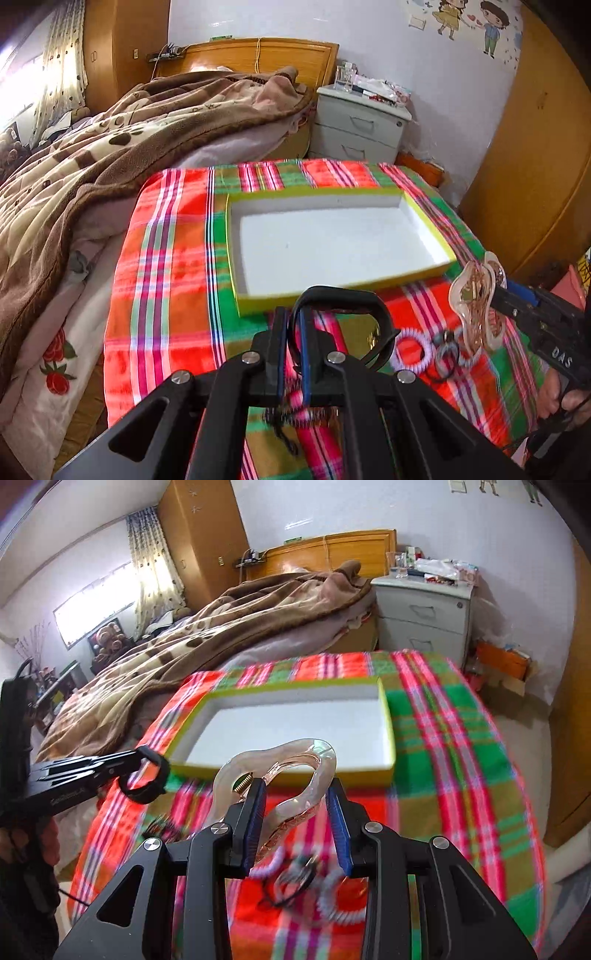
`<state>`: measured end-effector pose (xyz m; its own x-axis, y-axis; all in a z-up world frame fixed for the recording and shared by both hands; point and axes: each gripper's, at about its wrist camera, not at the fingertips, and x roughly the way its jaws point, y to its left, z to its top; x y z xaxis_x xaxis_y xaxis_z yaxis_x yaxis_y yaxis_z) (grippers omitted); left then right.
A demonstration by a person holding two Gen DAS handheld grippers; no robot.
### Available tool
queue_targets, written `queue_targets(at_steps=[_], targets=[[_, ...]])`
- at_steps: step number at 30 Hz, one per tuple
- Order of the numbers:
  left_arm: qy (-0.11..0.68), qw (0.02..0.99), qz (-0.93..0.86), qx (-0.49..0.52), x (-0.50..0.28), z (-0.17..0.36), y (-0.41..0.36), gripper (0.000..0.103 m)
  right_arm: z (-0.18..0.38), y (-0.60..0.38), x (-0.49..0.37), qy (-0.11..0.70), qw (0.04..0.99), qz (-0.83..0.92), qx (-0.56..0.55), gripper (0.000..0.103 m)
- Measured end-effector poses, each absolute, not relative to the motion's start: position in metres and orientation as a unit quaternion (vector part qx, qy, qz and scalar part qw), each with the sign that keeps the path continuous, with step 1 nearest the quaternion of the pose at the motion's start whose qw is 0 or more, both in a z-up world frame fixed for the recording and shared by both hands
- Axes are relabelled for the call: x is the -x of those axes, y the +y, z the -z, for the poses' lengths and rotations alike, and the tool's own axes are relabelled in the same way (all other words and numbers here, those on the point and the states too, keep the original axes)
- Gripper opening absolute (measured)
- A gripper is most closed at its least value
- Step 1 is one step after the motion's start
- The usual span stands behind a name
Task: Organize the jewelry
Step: 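Carry the claw clip and watch band into the yellow box while both tools open to release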
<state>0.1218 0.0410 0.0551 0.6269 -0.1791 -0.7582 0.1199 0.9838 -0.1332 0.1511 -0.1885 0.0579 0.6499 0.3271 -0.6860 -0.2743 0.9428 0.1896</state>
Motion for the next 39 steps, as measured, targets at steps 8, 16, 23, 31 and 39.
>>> queue_targets(at_steps=[8, 16, 23, 31, 39], targets=[[0.427, 0.900, 0.075, 0.054, -0.172, -0.053, 0.045, 0.007, -0.053, -0.203, -0.213, 0.404, 0.900, -0.158, -0.041, 0.035], [0.447, 0.890, 0.067, 0.060, -0.219, -0.035, 0.045, 0.007, -0.030, -0.205, -0.271, 0.445, 0.881, -0.159, -0.034, 0.035], [0.470, 0.879, 0.056, 0.061, -0.256, -0.014, 0.043, 0.007, -0.015, -0.200, -0.302, 0.464, 0.873, -0.148, -0.008, 0.035], [0.484, 0.872, 0.051, 0.058, -0.277, 0.001, 0.041, 0.007, -0.003, -0.195, -0.317, 0.477, 0.868, -0.135, 0.027, 0.035], [0.494, 0.866, 0.047, 0.059, -0.282, 0.010, 0.040, 0.007, -0.002, -0.192, -0.325, 0.480, 0.866, -0.133, 0.035, 0.035]])
